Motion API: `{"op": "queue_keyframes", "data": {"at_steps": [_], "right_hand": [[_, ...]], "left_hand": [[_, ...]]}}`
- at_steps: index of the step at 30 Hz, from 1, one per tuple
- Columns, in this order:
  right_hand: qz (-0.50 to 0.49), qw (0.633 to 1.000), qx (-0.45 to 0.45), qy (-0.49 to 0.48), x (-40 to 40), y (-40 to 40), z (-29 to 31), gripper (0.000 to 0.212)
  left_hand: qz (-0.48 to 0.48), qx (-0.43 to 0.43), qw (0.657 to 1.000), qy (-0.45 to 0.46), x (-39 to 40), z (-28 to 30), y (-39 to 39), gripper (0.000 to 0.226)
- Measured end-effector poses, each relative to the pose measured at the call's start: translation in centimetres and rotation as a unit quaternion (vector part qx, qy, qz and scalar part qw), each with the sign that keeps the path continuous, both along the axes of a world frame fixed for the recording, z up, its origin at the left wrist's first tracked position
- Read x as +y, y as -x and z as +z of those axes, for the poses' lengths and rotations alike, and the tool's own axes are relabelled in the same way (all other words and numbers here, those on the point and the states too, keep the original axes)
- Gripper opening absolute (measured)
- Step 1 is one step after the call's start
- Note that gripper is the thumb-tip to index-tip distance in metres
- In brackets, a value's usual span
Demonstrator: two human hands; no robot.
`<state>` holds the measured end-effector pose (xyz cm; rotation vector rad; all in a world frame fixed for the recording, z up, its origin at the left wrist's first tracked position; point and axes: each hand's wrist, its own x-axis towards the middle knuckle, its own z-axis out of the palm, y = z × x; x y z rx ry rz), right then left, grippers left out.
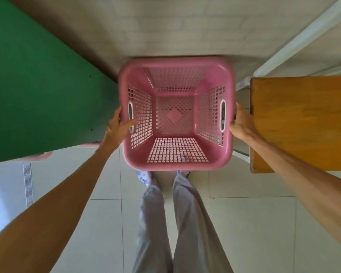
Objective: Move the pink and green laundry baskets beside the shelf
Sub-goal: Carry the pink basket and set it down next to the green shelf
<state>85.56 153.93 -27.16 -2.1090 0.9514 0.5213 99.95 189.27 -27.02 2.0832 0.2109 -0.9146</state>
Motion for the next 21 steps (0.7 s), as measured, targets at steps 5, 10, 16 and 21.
{"op": "queue_keyframes", "data": {"at_steps": [5,10,16,21], "right_hand": [[0.051,0.998,0.029,0.017,-0.7,-0.2,-1.4,0.062],[0.038,0.998,0.051,-0.001,-0.1,-0.2,1.7,0.066],[0.095,0.995,0.005,-0.018,1.8,1.3,14.5,0.061],[0.119,0.991,-0.012,0.058,0.6,6.6,24.9,0.088]], "left_hand": [[-0.036,0.045,0.998,-0.011,0.0,1.2,-0.4,0.075],[-0.092,0.014,0.996,-0.018,-3.4,8.7,0.2,0.069],[-0.207,-0.100,0.971,-0.062,-5.2,25.5,2.9,0.058],[-0.319,-0.183,0.919,-0.145,-4.9,34.6,5.9,0.078]]}}
